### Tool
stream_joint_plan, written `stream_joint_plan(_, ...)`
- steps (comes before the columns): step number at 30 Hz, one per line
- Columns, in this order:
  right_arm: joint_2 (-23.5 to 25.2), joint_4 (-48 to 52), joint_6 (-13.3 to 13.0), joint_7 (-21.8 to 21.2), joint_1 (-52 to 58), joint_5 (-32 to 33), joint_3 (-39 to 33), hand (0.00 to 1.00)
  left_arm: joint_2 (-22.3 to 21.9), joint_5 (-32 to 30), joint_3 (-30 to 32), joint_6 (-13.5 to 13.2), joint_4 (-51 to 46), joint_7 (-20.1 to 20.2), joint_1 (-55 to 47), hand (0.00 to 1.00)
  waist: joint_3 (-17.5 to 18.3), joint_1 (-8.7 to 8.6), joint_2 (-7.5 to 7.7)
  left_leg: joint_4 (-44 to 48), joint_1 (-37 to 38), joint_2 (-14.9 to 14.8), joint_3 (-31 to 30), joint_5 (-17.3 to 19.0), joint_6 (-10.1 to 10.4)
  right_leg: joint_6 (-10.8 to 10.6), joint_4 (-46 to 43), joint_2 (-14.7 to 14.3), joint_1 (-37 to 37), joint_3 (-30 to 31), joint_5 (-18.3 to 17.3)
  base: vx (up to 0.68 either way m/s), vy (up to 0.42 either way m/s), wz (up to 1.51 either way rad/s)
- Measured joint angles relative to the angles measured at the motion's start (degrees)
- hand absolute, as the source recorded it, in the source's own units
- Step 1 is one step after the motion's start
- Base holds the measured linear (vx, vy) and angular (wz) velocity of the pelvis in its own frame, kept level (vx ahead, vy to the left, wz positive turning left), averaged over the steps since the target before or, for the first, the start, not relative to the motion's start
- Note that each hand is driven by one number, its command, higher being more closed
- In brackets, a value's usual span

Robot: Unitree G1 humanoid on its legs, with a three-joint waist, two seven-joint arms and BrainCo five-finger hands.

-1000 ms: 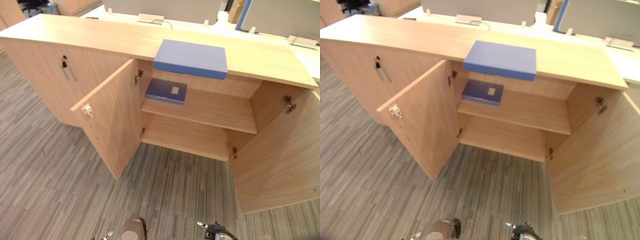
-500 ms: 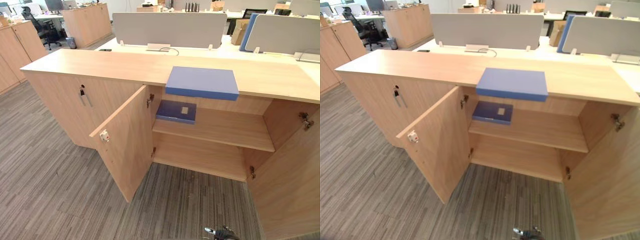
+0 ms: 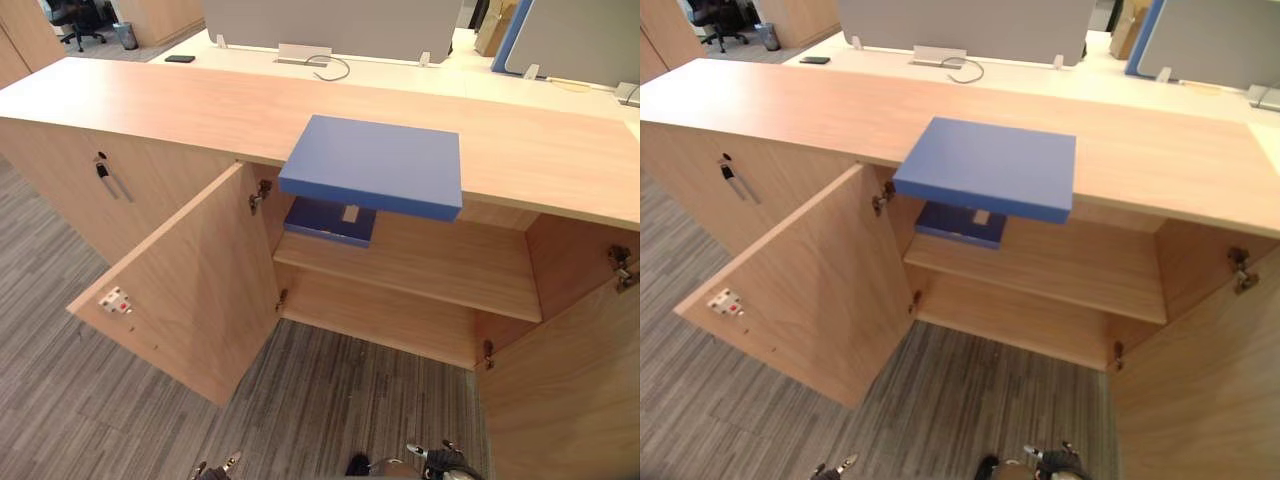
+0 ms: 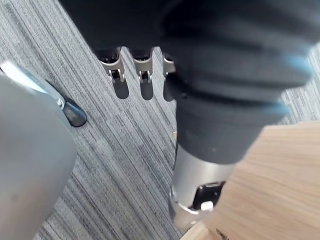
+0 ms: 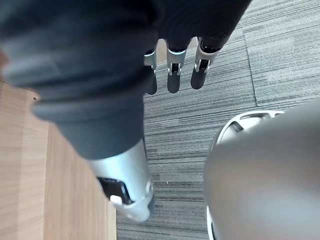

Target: Walk over to the cabinet, pick up the folder, carry it to the office cabinet, place the folder inside the office cabinet, then close the office cabinet door

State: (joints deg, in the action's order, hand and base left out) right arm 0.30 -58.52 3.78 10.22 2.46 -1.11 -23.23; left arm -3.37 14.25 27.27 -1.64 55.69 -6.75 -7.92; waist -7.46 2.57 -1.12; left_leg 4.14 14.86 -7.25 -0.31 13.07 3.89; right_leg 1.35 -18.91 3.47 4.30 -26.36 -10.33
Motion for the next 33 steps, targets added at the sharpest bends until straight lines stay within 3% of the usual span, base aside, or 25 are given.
stream_joint_plan(4,0.14,-0.24,-0.04,0.33,0.13,2.08,-0.53,0.00,-0.01,0.02,-1.09,0.02,0.10,0.09,0.43,0.00,0.72,-0.38,-0.19,4.30,-0.98,-0.82,0.17,0.74,1.19,-0.28,2.67,-1.57,-2.29,0.21,-1.04,0.20,-0.059,0.00)
stream_joint_plan(5,0.43,-0.28,-0.09,0.56,0.44,2.27,-0.44,0.00,0.36,0.09,-1.60,0.02,-0.11,0.08,0.52,0.00,1.08,-0.44,0.01,13.76,-4.92,-1.33,0.65,3.15,3.10,0.00,4.54,-2.43,-3.85,0.46,-0.86,0.24,-0.013,-0.12)
stream_joint_plan(7,0.63,-0.09,-0.18,0.69,0.42,2.33,-0.13,0.00,0.58,0.20,-1.38,0.05,-0.73,0.06,0.91,0.00,1.15,-0.35,0.21,27.74,-10.10,-2.10,0.92,4.04,3.13,0.05,5.74,-3.32,-5.75,1.43,-0.83,0.24,0.007,-0.29)
stream_joint_plan(8,0.56,0.17,-0.28,0.78,0.44,2.35,0.24,0.00,0.37,0.38,-1.35,0.07,-1.15,-0.01,0.85,0.00,1.18,-0.21,-0.22,39.57,-14.47,-3.42,0.91,2.40,3.21,0.16,6.98,-4.59,-7.79,2.44,-0.88,0.26,0.042,-0.55)
stream_joint_plan(9,0.56,0.29,-0.41,1.10,0.36,2.36,0.89,0.00,0.43,0.62,-1.28,0.06,-1.77,-0.13,0.83,0.00,1.06,0.24,-0.10,50.32,-18.60,-5.24,1.43,1.62,2.67,0.44,8.09,-5.72,-9.86,3.91,-1.05,0.27,0.059,-0.62)
stream_joint_plan(11,1.18,0.16,-0.44,1.26,-0.36,2.38,0.88,0.00,0.84,0.74,-1.53,0.06,-2.90,-0.19,0.94,0.00,0.73,0.79,0.71,56.43,-23.28,-6.15,3.74,3.58,0.77,0.55,9.31,-5.52,-12.34,6.51,-1.15,0.27,0.118,-0.73)
stream_joint_plan(14,1.63,-0.85,-0.41,1.25,-1.33,2.30,0.82,0.00,1.91,-0.11,-3.94,-0.08,-4.48,-0.20,1.24,0.00,-0.10,1.32,1.70,49.70,-28.36,-5.97,7.30,6.32,-1.17,-0.02,9.52,-2.06,-14.71,9.94,-0.88,0.24,0.248,-0.67)
stream_joint_plan(15,1.39,-0.84,-0.39,1.25,-1.27,2.22,0.82,0.00,2.15,-1.92,-6.14,-0.09,-5.23,-0.22,1.19,0.00,-0.21,1.47,1.40,38.61,-29.03,-5.23,7.56,5.44,-0.42,-1.76,9.46,0.13,-15.74,11.17,-0.80,0.25,0.376,-0.57)
stream_joint_plan(17,0.91,-1.81,-0.42,1.13,-1.45,2.17,1.13,0.00,3.24,-4.08,-10.82,-0.44,-5.71,0.04,1.13,0.00,0.00,1.65,1.01,28.10,-27.58,-2.83,6.74,-1.12,0.41,-4.74,9.90,2.24,-16.28,12.97,-1.84,0.25,0.362,-0.27)
stream_joint_plan(18,1.10,-2.61,-0.37,0.99,-1.55,2.03,2.67,0.00,4.83,-5.11,-14.33,-0.64,-5.92,0.35,1.99,0.00,0.00,1.22,2.48,24.64,-26.49,-0.33,7.03,-2.30,-0.60,-4.65,11.27,3.06,-15.73,14.20,-1.60,0.20,0.269,0.08)
stream_joint_plan(20,0.94,-3.11,-0.31,0.87,-1.89,1.01,2.31,0.00,5.77,-5.52,-17.70,-0.62,-7.29,0.84,2.35,0.00,-0.24,0.91,3.07,21.73,-25.67,1.79,7.30,-3.50,-1.63,-4.53,12.51,2.57,-14.10,14.48,0.37,0.07,0.106,0.19)
stream_joint_plan(23,0.65,-2.95,-0.31,-0.07,-2.93,-0.33,3.23,0.00,7.70,-5.49,-25.53,-0.50,-13.01,2.21,0.28,0.00,0.13,0.70,2.93,14.43,-21.71,4.90,9.58,-5.81,-3.11,-4.97,13.28,5.01,-13.68,15.17,2.87,0.11,0.124,-0.17)
stream_joint_plan(27,0.47,-2.93,-0.27,-0.90,-2.89,-2.46,4.96,0.00,9.60,-4.14,-31.09,-0.64,-21.94,4.85,-1.34,0.00,0.54,0.15,2.91,4.61,-18.56,5.85,9.64,-10.96,-3.30,-5.51,15.72,4.83,-13.10,15.63,6.83,0.05,0.017,-0.01)
stream_joint_plan(33,-1.06,-2.91,0.18,-2.42,-2.28,-4.75,8.18,0.00,10.49,7.42,-38.78,-0.44,-33.30,9.44,-4.81,0.00,1.80,-0.76,2.00,-4.43,-15.20,6.71,10.03,-15.90,-3.32,-5.29,16.32,4.68,-11.97,15.90,7.76,-0.01,-0.007,-0.09)
